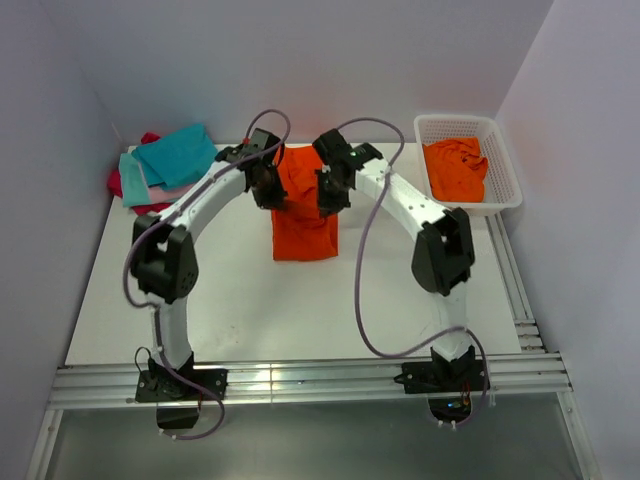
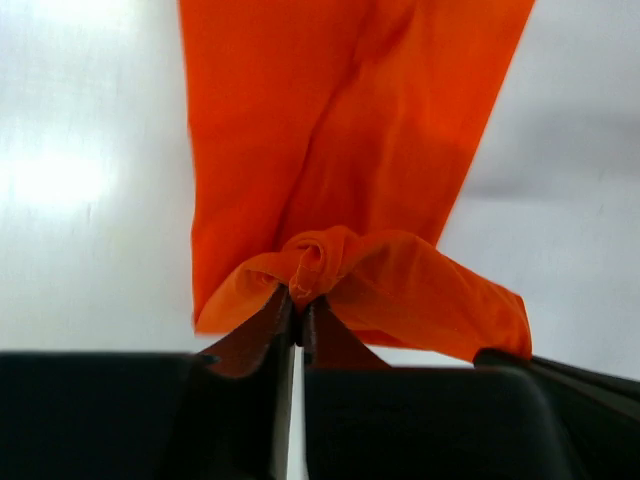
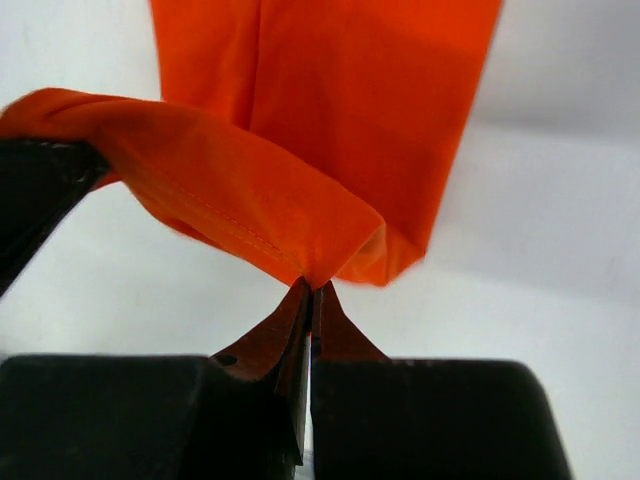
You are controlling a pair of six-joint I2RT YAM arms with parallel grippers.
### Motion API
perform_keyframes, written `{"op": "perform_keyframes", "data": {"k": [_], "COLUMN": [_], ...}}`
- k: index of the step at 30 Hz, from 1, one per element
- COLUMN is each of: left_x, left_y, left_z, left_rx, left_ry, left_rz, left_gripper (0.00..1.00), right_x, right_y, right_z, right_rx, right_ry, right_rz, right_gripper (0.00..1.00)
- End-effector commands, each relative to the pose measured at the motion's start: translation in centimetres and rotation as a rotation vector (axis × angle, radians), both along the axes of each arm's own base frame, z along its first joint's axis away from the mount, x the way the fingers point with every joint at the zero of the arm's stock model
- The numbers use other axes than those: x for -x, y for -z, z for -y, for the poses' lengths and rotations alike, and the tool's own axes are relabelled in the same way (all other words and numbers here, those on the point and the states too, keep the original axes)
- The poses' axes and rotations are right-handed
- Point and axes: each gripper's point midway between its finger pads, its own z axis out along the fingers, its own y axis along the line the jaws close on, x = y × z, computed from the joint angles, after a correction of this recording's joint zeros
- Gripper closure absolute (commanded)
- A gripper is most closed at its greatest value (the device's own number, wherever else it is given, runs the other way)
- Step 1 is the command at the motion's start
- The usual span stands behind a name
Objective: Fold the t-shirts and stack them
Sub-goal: Fold the tshirt
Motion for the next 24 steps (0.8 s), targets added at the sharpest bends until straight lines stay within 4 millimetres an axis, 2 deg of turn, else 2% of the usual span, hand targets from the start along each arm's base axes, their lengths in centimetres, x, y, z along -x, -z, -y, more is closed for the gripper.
{"op": "perform_keyframes", "data": {"k": [1, 2, 3, 4, 5, 6, 7, 8, 9, 10, 11, 12, 13, 14, 15, 16, 17, 18, 19, 20, 21, 22, 23, 24], "left_x": [-5.2, -7.3, -8.7, -9.8, -11.7, -12.5, -13.0, -12.7, -13.1, -12.5, -12.2, -11.7, -10.9, -9.8, -8.9, -7.0, -6.1, -5.0, -2.7, -2.3, -1.1, 0.9, 1.1, 2.3], "left_y": [2.3, 1.0, 1.4, 3.7, 1.5, 1.5, 0.1, 0.7, 0.0, -0.9, -1.4, -1.8, -3.8, -2.8, -2.8, -2.7, -2.6, -2.4, -1.6, -1.4, -1.8, 1.1, 1.6, 2.2], "left_z": [0.0, 0.4, -0.5, -0.9, -0.9, -2.0, -2.4, -3.2, -4.5, -5.7, -6.3, -6.7, -6.9, -7.8, -8.1, -8.4, -8.4, -8.0, -8.1, -7.6, -6.7, -6.5, -5.7, -4.0], "left_rx": [0.015, 0.035, 0.039, 0.030, 0.064, 0.075, 0.102, 0.105, 0.103, 0.069, 0.057, 0.050, 0.062, 0.026, 0.023, 0.020, 0.029, 0.032, 0.026, 0.048, 0.070, 0.057, 0.095, 0.161], "left_ry": [0.055, 0.049, 0.014, -0.009, -0.036, -0.067, -0.087, -0.120, -0.152, -0.182, -0.194, -0.203, -0.204, -0.228, -0.237, -0.238, -0.241, -0.232, -0.228, -0.231, -0.214, -0.208, -0.216, -0.168], "left_rz": [0.016, 0.059, 0.049, 0.005, 0.054, 0.052, 0.082, 0.065, 0.087, 0.108, 0.119, 0.125, 0.156, 0.128, 0.116, 0.095, 0.089, 0.088, 0.069, 0.084, 0.101, 0.038, 0.038, 0.006], "left_gripper": [0.90, 0.80, 0.64, 0.35, 0.08, 0.01, 0.00, 0.01, 0.01, 0.01, 0.00, 0.01, 0.01, 0.01, 0.00, 0.01, 0.01, 0.00, 0.01, 0.01, 0.00, 0.00, 0.00, 0.01], "right_x": [-3.9, -5.9, -7.1, -8.6, -10.1, -10.7, -11.4, -11.5, -11.4, -11.2, -10.5, -10.0, -9.3, -7.9, -7.0, -6.1, -4.4, -3.5, -3.5, -1.7, -1.0, -0.8, 0.2, 0.8], "right_y": [2.3, 0.6, 0.7, 3.3, 1.1, 1.1, 0.9, 1.6, 1.5, -1.3, 0.5, 0.3, -1.2, 0.1, 0.3, -0.8, 0.9, -0.5, -0.5, 1.4, 1.0, 1.5, 2.8, 3.3], "right_z": [1.3, 0.8, 0.8, 1.2, 1.1, 1.0, 1.9, 2.5, 3.0, 4.0, 4.6, 5.2, 5.9, 6.5, 6.9, 7.2, 7.4, 7.3, 6.8, 7.0, 6.6, 6.3, 6.3, 5.8], "right_rx": [0.073, 0.051, 0.038, 0.047, 0.009, -0.015, -0.033, -0.034, -0.040, -0.062, -0.045, -0.031, -0.028, -0.002, 0.009, -0.001, -0.001, -0.041, -0.076, -0.075, -0.100, -0.115, -0.113, -0.135], "right_ry": [0.060, 0.082, 0.098, 0.125, 0.144, 0.153, 0.181, 0.193, 0.204, 0.209, 0.209, 0.204, 0.207, 0.206, 0.199, 0.197, 0.191, 0.192, 0.184, 0.183, 0.184, 0.183, 0.184, 0.181], "right_rz": [-0.026, 0.013, 0.008, -0.036, 0.009, 0.003, 0.003, -0.007, -0.003, 0.057, 0.040, 0.050, 0.075, 0.034, 0.019, 0.033, -0.010, 0.019, 0.047, -0.002, 0.006, 0.005, -0.029, -0.055], "right_gripper": [1.00, 0.88, 0.67, 0.01, 0.00, 0.00, 0.00, 0.00, 0.00, 0.00, 0.00, 0.00, 0.00, 0.00, 0.00, 0.00, 0.00, 0.00, 0.00, 0.00, 0.00, 0.00, 0.00, 0.00]}}
